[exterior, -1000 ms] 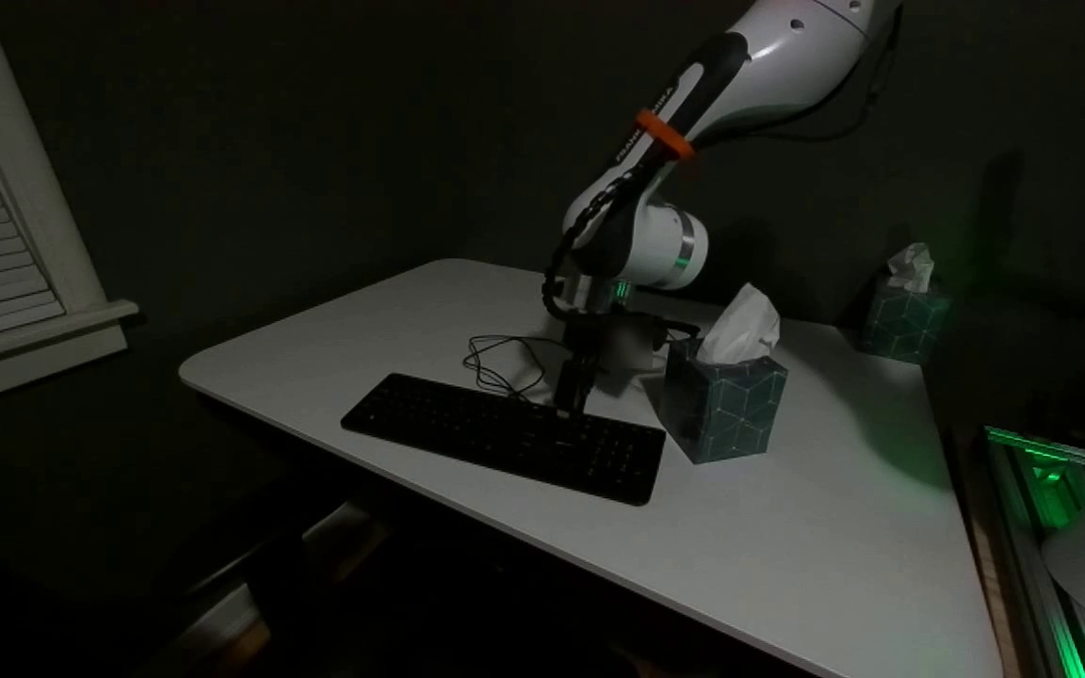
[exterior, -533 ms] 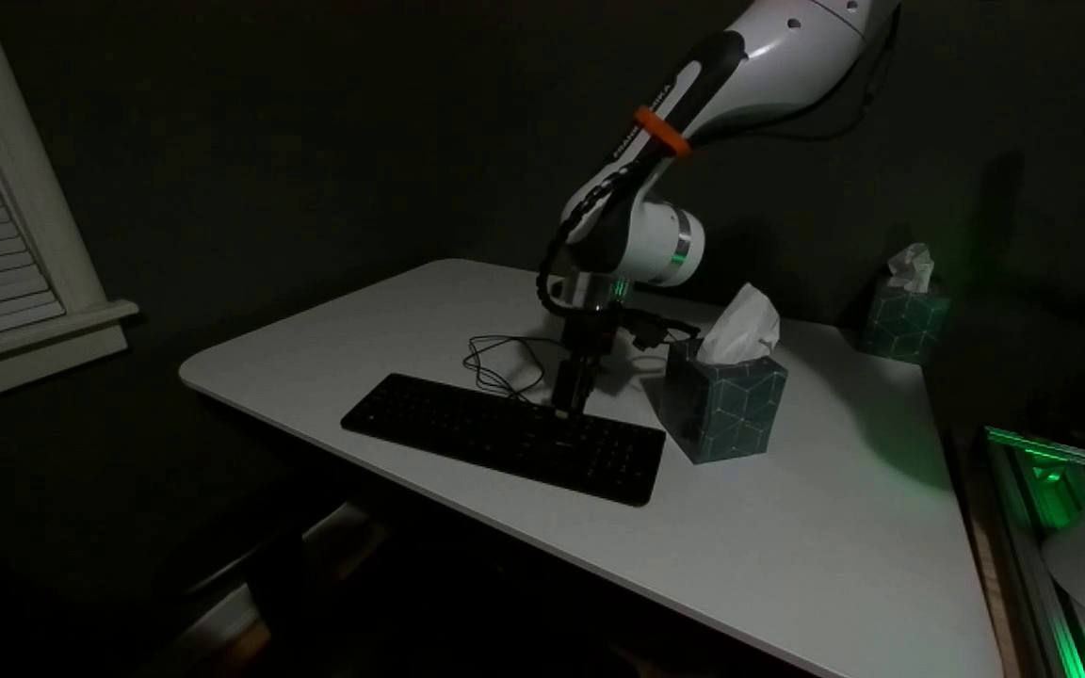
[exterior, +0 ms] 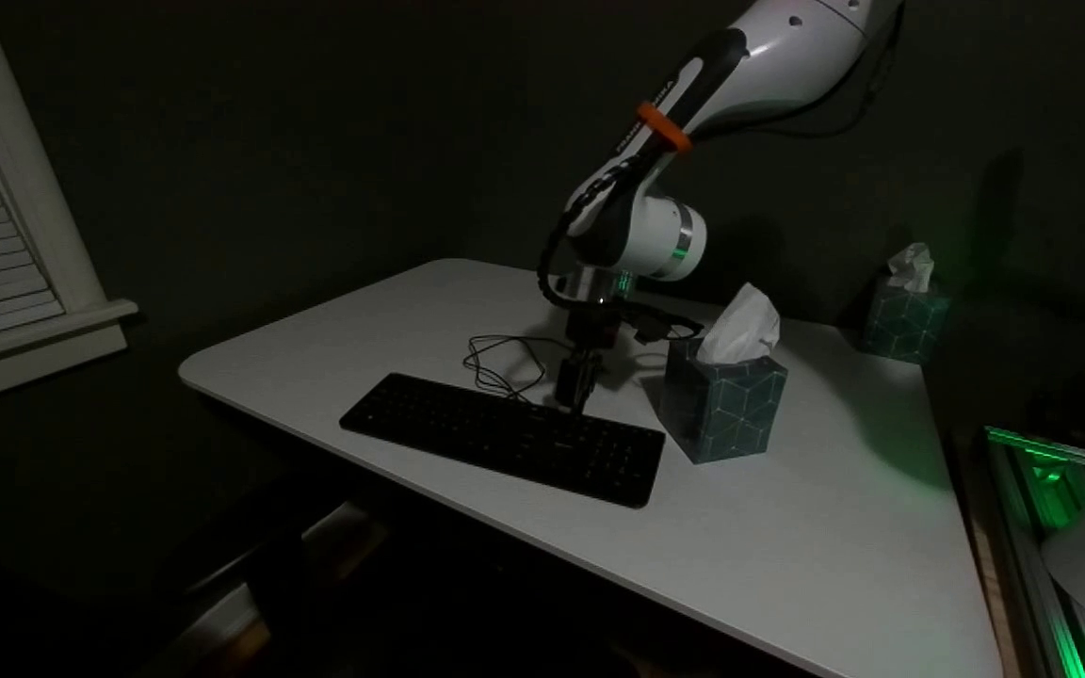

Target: Move the keyboard to the right

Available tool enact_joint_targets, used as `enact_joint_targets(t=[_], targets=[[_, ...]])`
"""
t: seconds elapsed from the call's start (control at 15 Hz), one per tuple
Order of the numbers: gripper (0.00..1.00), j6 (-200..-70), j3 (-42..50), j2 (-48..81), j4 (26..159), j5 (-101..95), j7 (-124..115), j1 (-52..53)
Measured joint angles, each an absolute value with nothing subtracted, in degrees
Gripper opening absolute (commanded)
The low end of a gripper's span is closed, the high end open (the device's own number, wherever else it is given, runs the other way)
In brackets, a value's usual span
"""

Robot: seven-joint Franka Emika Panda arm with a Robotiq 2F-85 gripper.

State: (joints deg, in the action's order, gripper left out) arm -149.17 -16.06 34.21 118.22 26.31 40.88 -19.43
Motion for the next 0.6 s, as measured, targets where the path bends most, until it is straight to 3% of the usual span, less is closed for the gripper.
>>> enact_joint_targets(t=[0.07,0.27,0.6], targets=[[0.63,-149.2,-16.1,34.2,118.2,26.4,40.9,-19.4],[0.46,-149.2,-16.1,34.4,118.1,26.4,40.9,-19.4],[0.35,-148.7,-16.1,34.3,117.9,26.6,40.8,-19.7]])
